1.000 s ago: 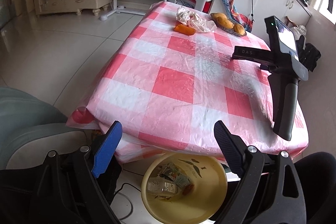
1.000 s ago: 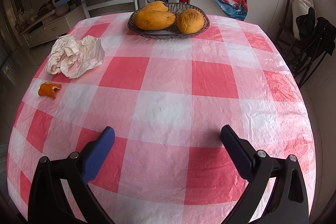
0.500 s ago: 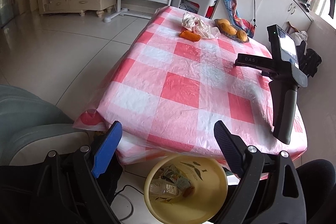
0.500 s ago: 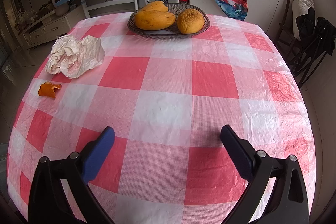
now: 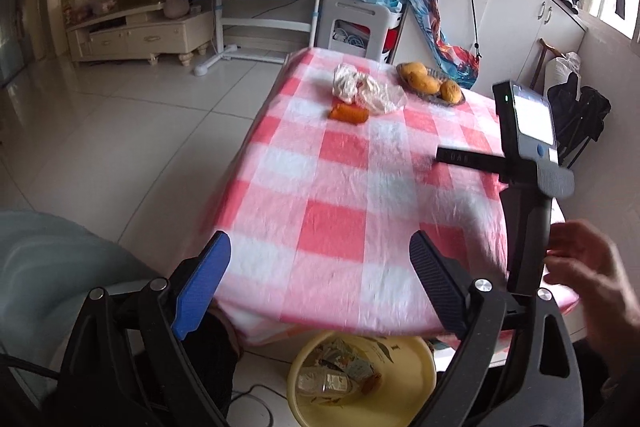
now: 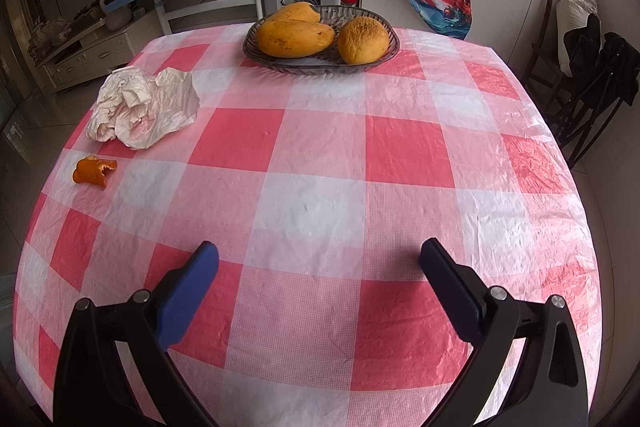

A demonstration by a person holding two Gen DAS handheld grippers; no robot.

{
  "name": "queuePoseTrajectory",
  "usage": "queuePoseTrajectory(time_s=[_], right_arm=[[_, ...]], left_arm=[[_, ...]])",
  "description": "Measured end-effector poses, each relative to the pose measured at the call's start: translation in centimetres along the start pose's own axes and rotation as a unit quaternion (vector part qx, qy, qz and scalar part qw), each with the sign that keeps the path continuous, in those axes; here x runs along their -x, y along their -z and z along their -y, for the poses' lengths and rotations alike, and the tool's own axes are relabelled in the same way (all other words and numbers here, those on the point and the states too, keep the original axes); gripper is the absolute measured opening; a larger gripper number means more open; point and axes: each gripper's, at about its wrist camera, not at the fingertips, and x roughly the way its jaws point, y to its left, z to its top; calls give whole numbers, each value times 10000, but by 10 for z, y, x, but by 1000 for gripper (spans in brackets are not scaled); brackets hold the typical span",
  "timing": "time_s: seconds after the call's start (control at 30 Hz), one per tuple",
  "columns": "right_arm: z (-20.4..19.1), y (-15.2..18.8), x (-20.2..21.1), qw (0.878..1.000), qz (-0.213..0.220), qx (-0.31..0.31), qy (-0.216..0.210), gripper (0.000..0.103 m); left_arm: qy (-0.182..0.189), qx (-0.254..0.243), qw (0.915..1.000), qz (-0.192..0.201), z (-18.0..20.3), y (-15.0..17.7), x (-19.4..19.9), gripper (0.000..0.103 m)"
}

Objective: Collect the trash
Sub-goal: 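Move both open tools back over the table toward the crumpled paper, then grasp the white crumpled paper with the right tool while the left tool grasps the orange snack piece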

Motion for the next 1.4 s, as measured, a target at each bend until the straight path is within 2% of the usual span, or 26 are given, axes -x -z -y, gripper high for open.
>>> queuePoseTrajectory(time_s=[0.2,0.33,0.4,0.5,0.57,0.73,0.87,1.0,1.1,1.17,1.3,1.4], right_arm=[[0,0,0,10000,0,2,2,96],[0,0,0,10000,1,1,1,96],[0,0,0,10000,2,1,1,96],[1,1,0,10000,1,2,3,96],[1,0,1,10000,-1,0,-7,96],[0,-2,5,9989,-254,190,-335,96],[-4,-8,30,9984,146,314,-447,96],[-4,-18,40,9967,310,232,-719,96],[-5,-27,42,9957,435,186,-798,96],[-6,-33,44,9944,581,205,-854,96],[-8,-43,45,9916,766,133,-1032,96],[-11,-47,46,9894,886,53,-1148,96]], left_arm=[[-150,-443,9986,261,12,-52,-15,89],[-22,-236,9993,282,5,-77,-32,89],[127,-130,9994,306,-2,-76,-39,89],[160,28,9999,-40,-15,-69,-59,89],[341,192,9992,-49,-20,-71,-64,89],[277,102,9995,-60,-18,-77,-75,89],[229,-9,9995,-234,-10,-84,-98,89],[237,-404,9979,-436,11,-84,-123,84],[93,-786,9963,-337,24,-92,-137,84],[90,-785,9964,-292,24,-103,-148,84],[266,-696,9970,-204,21,-121,-169,84],[441,-957,9943,-171,29,-131,-184,84]])
